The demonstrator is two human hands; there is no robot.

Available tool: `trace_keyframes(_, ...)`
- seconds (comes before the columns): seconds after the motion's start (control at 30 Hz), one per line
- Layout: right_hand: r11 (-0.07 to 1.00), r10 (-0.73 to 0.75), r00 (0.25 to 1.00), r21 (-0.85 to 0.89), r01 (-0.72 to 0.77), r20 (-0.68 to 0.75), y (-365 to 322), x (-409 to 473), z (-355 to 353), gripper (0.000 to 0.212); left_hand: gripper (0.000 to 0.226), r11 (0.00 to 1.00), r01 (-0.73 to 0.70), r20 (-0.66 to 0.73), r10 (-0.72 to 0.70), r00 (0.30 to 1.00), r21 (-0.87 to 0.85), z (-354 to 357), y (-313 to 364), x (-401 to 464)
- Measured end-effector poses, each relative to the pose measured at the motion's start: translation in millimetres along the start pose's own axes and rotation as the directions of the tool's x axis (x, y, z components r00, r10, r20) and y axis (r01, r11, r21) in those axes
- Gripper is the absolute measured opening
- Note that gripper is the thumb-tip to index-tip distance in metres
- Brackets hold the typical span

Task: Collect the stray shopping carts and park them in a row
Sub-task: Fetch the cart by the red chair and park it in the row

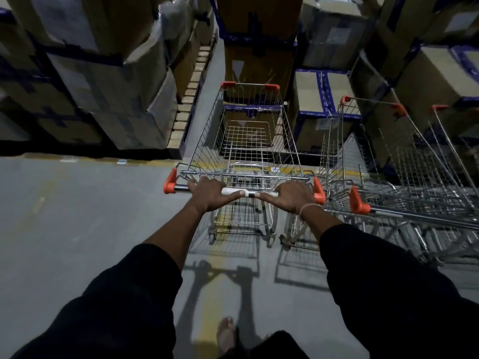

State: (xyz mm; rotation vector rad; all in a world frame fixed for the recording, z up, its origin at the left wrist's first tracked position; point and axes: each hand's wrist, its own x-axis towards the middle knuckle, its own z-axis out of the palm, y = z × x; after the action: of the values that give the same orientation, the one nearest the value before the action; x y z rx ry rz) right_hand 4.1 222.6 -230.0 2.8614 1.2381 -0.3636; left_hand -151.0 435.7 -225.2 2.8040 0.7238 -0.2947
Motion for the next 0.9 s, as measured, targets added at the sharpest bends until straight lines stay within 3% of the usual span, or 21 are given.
trace_keyframes(0.17, 1.000, 0.016, 1.000, 0.008, -0.016, 0.012, -10.2, -19.9, -3.6, 0.088, 0.080, 1.000, 0.001, 0.045, -0.002, 0.999, 0.007, -4.1, 2.2, -20.2)
trace_keyframes(0.5, 0.998, -0.007, 1.000, 0.057, 0.006, 0.024, -16.6, -44.9, 3.0, 0.100, 0.088, 1.000, 0.004, 0.029, -0.004, 1.000, 0.018, 8.8, -0.9, -43.2)
trace_keyframes(0.9, 0.999, -0.013, 0.997, 0.041, 0.010, 0.072, 3.7, -51.5, -5.0, 0.088, 0.082, 1.000, -0.008, -0.013, 0.008, 1.000, 0.017, 18.3, 19.9, -41.8)
